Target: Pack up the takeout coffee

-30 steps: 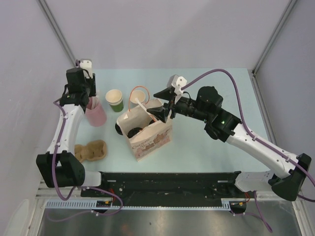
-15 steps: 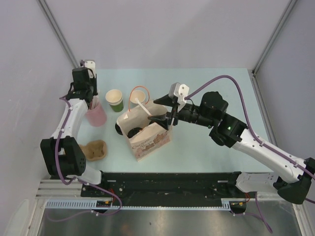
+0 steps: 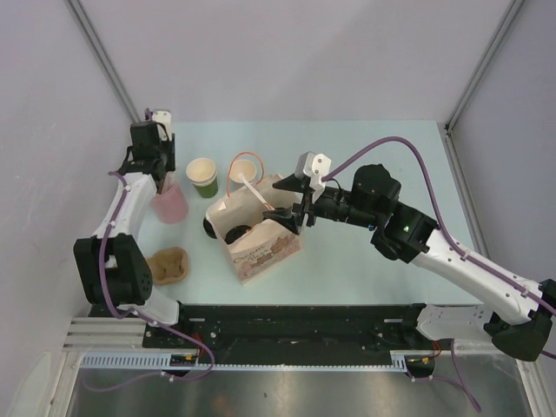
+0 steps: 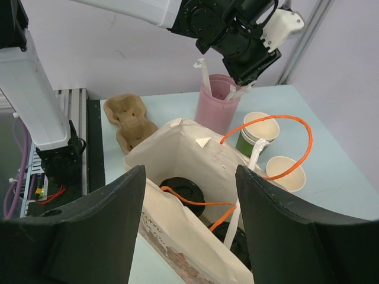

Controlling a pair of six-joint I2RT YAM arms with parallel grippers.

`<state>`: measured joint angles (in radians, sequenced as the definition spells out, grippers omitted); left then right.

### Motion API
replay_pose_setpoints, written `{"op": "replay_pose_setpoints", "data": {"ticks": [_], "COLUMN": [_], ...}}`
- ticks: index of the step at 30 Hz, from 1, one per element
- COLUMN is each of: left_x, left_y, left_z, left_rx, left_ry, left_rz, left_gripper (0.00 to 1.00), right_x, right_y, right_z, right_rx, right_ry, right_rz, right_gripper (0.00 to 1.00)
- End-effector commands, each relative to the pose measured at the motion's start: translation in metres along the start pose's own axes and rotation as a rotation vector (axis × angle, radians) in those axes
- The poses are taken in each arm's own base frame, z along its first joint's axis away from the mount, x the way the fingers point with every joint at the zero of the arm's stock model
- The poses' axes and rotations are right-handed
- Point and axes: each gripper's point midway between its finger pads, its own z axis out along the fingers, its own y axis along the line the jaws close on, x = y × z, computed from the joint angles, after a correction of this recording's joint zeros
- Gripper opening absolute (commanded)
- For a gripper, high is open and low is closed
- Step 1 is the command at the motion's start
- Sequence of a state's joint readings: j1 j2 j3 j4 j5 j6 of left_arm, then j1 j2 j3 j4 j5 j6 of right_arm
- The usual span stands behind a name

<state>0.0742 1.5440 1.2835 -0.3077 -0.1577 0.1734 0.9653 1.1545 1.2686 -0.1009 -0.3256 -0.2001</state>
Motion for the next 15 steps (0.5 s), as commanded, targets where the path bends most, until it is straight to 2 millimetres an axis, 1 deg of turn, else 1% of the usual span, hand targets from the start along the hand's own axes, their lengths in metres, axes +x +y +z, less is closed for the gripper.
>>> {"op": "replay_pose_setpoints", "data": {"ticks": [1,4,6,9,10,14,15], "left_x": [-0.034,-0.037,-0.031,-0.020,-0.015,-0.009,-0.008], "left_y": [-0.001,-0.002,-0.002,0.000,-0.001,-0.003,-0.002], "left_z": [-0.034,-0.047,-0.046,-0.038,-0.032,-0.019,-0.018], "left_rx": [0.047,0.065,0.069,0.053,0.053,0.055,0.055], "left_ry": [-0.133,-0.153,-0.136,-0.103,-0.086,-0.047,-0.042], "left_rz": [-0.040,-0.035,-0.024,-0.001,0.008,0.026,0.026], "left_gripper": [0.45,0.47,0.47,0.47,0.47,0.45,0.44], "right_x": [-0.008,-0.003,-0.002,-0.004,-0.003,-0.006,-0.005], "right_y": [0.000,0.000,0.001,0.003,0.004,0.007,0.006], "right_z": [-0.002,0.002,0.003,0.003,0.003,0.001,0.001], "right_rx": [0.010,0.005,0.001,-0.008,-0.012,-0.016,-0.015], "right_ry": [-0.015,-0.004,-0.003,-0.009,-0.009,-0.012,-0.009], "right_rz": [-0.020,-0.019,-0.019,-0.020,-0.020,-0.020,-0.020], "right_gripper": [0.67,0.67,0.67,0.67,0.67,0.67,0.67]}}
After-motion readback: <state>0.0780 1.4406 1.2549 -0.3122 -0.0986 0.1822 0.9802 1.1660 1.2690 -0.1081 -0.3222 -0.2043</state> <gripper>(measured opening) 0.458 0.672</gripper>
